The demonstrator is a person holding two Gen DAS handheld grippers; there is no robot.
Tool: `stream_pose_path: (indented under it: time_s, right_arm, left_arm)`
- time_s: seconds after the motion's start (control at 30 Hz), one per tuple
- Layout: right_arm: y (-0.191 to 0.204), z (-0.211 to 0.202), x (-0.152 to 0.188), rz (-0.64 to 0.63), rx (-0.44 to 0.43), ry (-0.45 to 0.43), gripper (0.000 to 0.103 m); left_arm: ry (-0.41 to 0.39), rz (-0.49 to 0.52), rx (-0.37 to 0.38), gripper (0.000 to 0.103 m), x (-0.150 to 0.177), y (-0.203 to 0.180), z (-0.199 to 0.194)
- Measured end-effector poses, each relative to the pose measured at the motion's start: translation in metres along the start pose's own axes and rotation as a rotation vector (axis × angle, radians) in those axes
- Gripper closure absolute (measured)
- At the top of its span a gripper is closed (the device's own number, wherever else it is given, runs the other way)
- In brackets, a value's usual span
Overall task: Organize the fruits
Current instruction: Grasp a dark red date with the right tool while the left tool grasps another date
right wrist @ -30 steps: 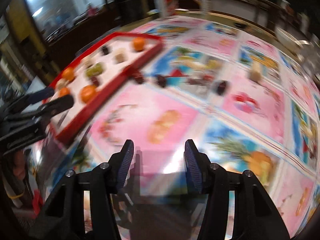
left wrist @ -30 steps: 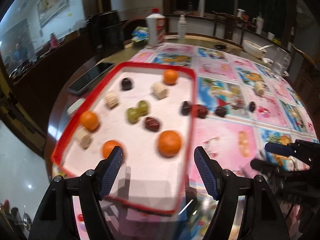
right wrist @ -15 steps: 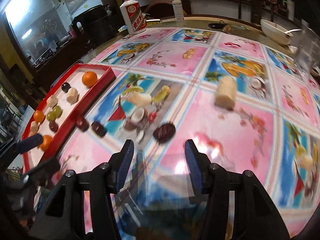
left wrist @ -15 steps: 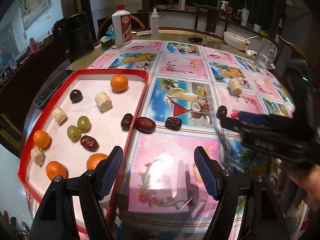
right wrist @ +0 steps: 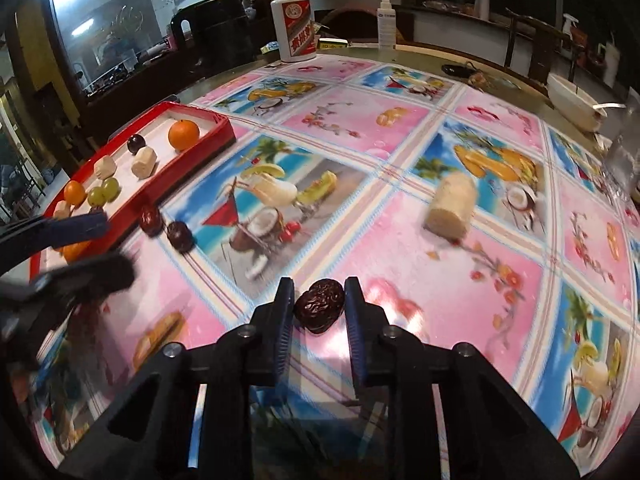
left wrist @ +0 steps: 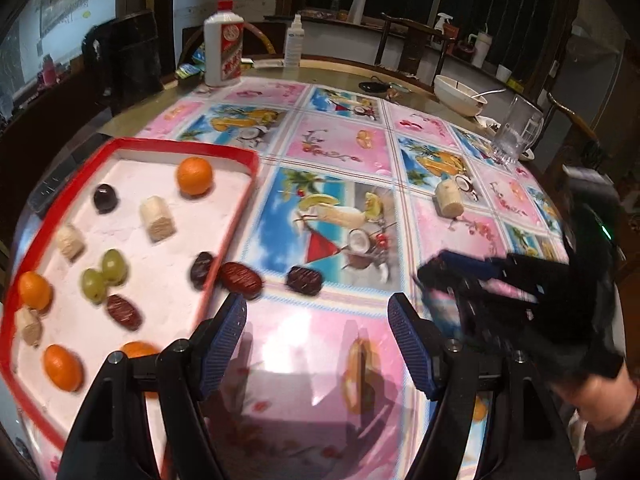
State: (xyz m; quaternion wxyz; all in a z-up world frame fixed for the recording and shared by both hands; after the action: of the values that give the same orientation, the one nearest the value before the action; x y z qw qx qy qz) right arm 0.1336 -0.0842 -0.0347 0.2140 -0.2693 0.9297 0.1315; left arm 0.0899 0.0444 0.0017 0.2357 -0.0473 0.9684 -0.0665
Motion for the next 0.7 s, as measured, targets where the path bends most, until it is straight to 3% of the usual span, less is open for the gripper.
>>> stream_pose_path:
  time_s: [0.07, 0.13, 0.23, 0.7]
  right_arm:
    - [-0.004, -0.002, 0.003, 0.009, -0.02, -0.007, 0.076]
    - [-0.007, -0.003, 0.005, 0.021, -0.032, -0.007, 0.076]
    - [-0.009, -0.005, 0.008, 0.036, -0.051, -0.013, 0.076]
    - [-0.014, -0.006, 0.008, 0.064, -0.081, -0.03, 0.076]
  left_arm:
    - [0.02, -0.009, 0.017, 0.033, -0.006, -0.005, 0.011]
    - [0.034, -0.001, 0.017, 0.046, -0.01, -0.012, 0.021]
    - [0.027, 0.033, -0.015, 0.049, -0.016, -0.018, 0.03]
    - [-0.028, 0.155, -0.009, 0.049, -0.013, -0.007, 0.027]
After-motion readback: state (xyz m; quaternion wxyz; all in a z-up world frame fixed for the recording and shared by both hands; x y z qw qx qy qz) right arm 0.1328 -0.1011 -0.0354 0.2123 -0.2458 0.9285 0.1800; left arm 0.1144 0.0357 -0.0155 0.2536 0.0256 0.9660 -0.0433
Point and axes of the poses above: each gripper's, at about its wrist camera, not at the fingertips, and z roughly the way its jaws point, y to its left, x to its underside, the point moved 5 cm from there along z, roughly the way its jaws point, and after that the axes turned 10 degrees about y, right-handed, at the moved point
